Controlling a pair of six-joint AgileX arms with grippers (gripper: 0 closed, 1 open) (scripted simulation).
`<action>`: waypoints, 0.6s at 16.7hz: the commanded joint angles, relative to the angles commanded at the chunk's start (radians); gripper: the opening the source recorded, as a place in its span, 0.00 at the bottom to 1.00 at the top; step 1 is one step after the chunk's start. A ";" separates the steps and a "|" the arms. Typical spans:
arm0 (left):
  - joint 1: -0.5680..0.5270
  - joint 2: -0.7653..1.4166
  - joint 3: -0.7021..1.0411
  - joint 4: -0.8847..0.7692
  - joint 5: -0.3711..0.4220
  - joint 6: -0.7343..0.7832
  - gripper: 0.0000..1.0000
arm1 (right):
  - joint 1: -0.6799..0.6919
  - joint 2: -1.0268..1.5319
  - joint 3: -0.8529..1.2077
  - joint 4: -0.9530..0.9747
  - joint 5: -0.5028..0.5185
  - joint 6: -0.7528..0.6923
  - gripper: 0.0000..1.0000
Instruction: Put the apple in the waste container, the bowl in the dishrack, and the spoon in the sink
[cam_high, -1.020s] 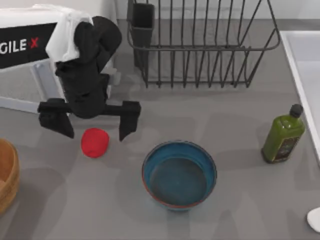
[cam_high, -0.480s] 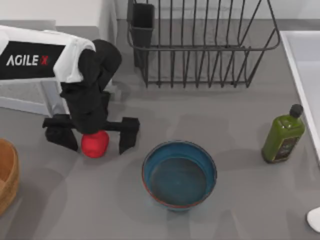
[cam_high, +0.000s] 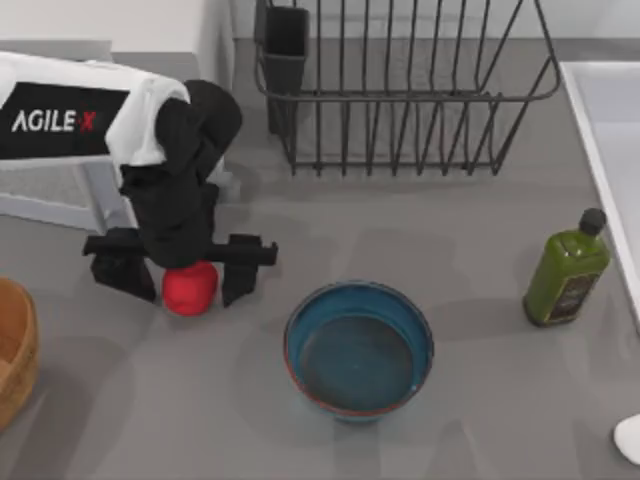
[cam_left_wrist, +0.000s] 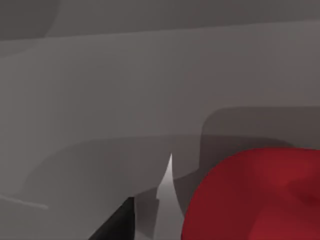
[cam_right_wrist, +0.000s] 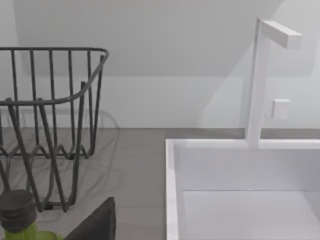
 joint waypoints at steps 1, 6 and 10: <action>0.000 0.000 0.000 0.000 0.000 0.000 0.40 | 0.000 0.000 0.000 0.000 0.000 0.000 1.00; 0.000 0.000 0.000 0.000 0.000 0.000 0.02 | 0.000 0.000 0.000 0.000 0.000 0.000 1.00; 0.000 0.000 0.000 0.000 0.000 0.000 0.00 | 0.000 0.000 0.000 0.000 0.000 0.000 1.00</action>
